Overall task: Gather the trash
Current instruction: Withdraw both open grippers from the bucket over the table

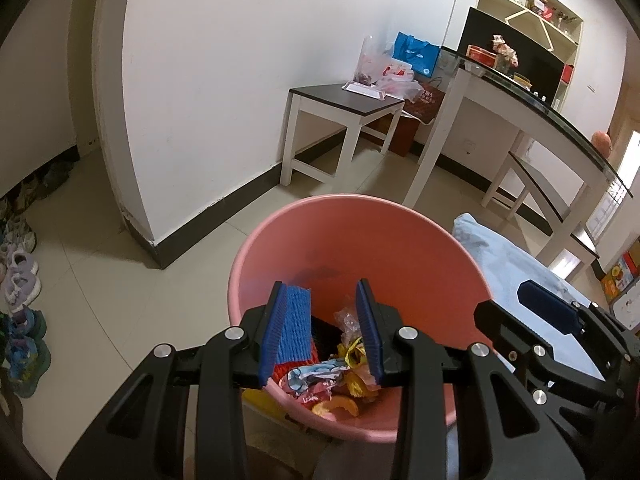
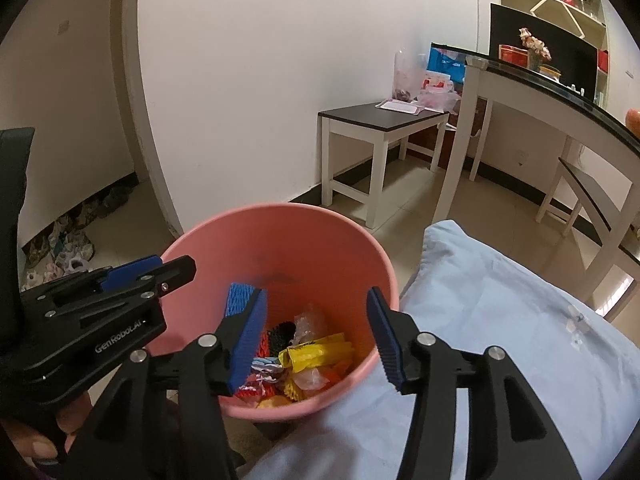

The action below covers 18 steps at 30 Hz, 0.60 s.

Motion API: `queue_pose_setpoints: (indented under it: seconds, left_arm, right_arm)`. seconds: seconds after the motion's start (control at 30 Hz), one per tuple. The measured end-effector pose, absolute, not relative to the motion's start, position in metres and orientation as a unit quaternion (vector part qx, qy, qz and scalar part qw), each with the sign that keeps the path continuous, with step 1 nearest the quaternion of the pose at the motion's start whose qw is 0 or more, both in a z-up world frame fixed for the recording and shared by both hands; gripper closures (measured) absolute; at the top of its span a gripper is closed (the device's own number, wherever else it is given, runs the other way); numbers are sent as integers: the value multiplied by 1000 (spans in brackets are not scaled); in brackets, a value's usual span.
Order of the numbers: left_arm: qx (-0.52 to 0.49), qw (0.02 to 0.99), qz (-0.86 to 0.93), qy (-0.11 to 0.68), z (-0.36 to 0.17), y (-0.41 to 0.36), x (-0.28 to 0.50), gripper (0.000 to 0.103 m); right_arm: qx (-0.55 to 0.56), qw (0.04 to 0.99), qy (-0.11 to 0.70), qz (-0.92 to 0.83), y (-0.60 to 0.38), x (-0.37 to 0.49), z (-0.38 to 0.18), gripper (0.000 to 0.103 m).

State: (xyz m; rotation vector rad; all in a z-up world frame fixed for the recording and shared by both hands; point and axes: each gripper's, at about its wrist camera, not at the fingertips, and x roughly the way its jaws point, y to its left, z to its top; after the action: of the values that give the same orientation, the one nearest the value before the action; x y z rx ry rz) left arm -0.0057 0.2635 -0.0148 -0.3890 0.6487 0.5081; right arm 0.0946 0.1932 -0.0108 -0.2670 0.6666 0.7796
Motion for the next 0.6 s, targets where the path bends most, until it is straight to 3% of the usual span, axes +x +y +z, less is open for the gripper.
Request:
queue_pose_setpoints:
  seconds: [0.6]
  left_arm:
    - [-152, 911, 226, 308, 15, 202, -33, 67]
  right_arm:
    - [-90, 870, 323, 363, 116, 62, 10, 35]
